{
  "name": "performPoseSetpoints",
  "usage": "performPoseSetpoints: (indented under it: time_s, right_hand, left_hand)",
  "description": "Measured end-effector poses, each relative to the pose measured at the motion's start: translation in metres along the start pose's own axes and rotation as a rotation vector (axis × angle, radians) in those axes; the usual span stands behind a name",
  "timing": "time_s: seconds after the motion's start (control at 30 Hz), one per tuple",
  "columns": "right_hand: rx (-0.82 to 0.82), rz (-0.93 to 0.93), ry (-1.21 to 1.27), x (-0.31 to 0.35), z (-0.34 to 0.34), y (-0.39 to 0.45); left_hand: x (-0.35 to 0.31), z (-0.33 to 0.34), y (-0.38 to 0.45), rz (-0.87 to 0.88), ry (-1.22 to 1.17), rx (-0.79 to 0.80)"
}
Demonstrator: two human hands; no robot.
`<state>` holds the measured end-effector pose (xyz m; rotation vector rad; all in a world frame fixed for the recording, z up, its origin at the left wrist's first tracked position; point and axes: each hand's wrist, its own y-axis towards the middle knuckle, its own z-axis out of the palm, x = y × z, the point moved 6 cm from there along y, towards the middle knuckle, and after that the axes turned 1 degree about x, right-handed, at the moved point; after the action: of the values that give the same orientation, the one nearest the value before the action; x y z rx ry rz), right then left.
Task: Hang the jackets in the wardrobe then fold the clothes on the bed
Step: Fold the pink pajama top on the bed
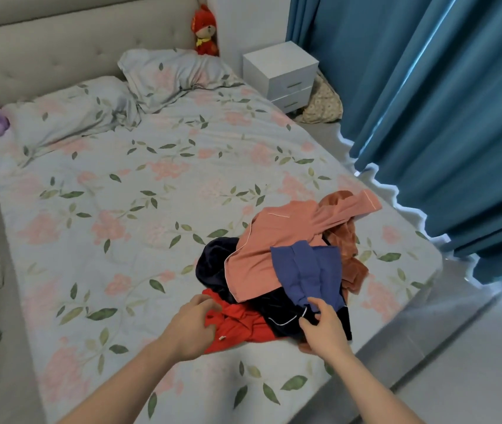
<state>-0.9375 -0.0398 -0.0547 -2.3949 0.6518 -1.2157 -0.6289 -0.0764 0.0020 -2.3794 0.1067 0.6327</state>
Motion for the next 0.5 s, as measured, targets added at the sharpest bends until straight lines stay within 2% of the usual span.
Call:
performPoseSetpoints:
  time_s: [0.27,0.4,0.5]
  right_hand:
    - [0.081,0.008,-0.113,-0.031,0.014,0.094]
    - [0.07,-0.015,-0.174,-0.05,0.037,0.129]
    - [0.048,0.013,-0.251,-0.067,0.052,0.151]
  left_hand:
    - [0.02,0.051,0.118,-0.273,-0.104,0.146]
    - [0.041,0.076,0.163,-0.325,-0.129,0.144]
    - [0.045,0.092,0.196,-0.352,-0.351,0.108]
